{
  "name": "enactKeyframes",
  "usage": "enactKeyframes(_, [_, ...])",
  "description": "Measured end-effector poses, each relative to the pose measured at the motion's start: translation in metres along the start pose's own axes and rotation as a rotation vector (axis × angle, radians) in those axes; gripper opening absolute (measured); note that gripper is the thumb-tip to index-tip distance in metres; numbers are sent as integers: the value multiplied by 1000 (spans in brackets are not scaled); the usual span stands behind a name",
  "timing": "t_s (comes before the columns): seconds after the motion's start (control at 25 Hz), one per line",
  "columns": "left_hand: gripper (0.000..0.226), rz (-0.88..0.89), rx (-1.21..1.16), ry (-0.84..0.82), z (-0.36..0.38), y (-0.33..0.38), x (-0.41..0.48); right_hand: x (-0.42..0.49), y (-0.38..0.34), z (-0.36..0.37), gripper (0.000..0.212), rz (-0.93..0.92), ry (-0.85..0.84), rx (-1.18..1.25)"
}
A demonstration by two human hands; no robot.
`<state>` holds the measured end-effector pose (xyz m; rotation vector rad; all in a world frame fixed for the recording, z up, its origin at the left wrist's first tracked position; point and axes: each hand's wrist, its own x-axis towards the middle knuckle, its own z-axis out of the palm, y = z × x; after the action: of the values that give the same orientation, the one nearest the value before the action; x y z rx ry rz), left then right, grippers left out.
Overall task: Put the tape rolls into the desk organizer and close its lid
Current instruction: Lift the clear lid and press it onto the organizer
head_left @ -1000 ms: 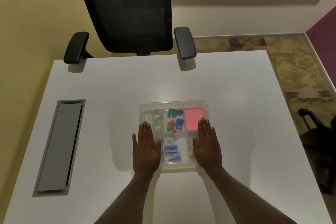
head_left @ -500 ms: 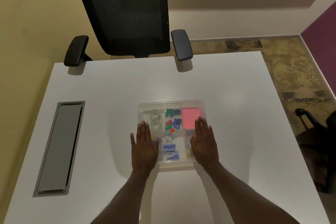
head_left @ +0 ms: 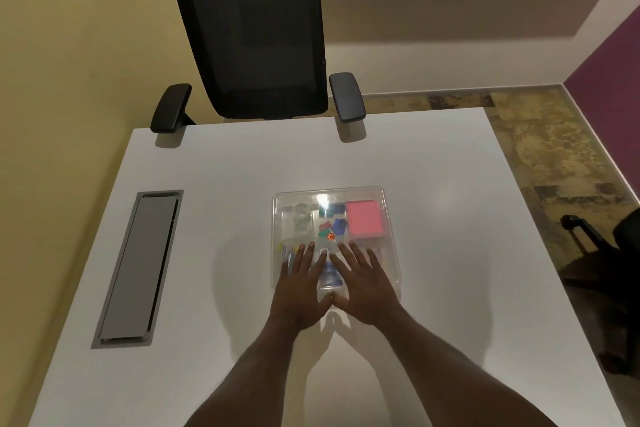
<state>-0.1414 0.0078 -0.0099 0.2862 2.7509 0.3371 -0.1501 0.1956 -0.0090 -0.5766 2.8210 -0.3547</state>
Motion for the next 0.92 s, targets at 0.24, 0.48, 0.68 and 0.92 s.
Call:
enactKeyframes(0.24, [72, -68, 33, -64, -1, 5, -8, -8, -8, 1, 70, 94, -92, -71])
enactKeyframes(0.48, [64, -83, 0, -52, -7, 6, 5, 8, -6, -5, 69, 136, -175, -30])
enactKeyframes(0.68, [63, -86, -18, -48, -15, 5, 30, 31, 3, -11, 67, 157, -153, -16])
enactKeyframes(0.92, [63, -76, -36, -47, -26, 1, 63, 61, 15, -20, 67, 183, -131, 25])
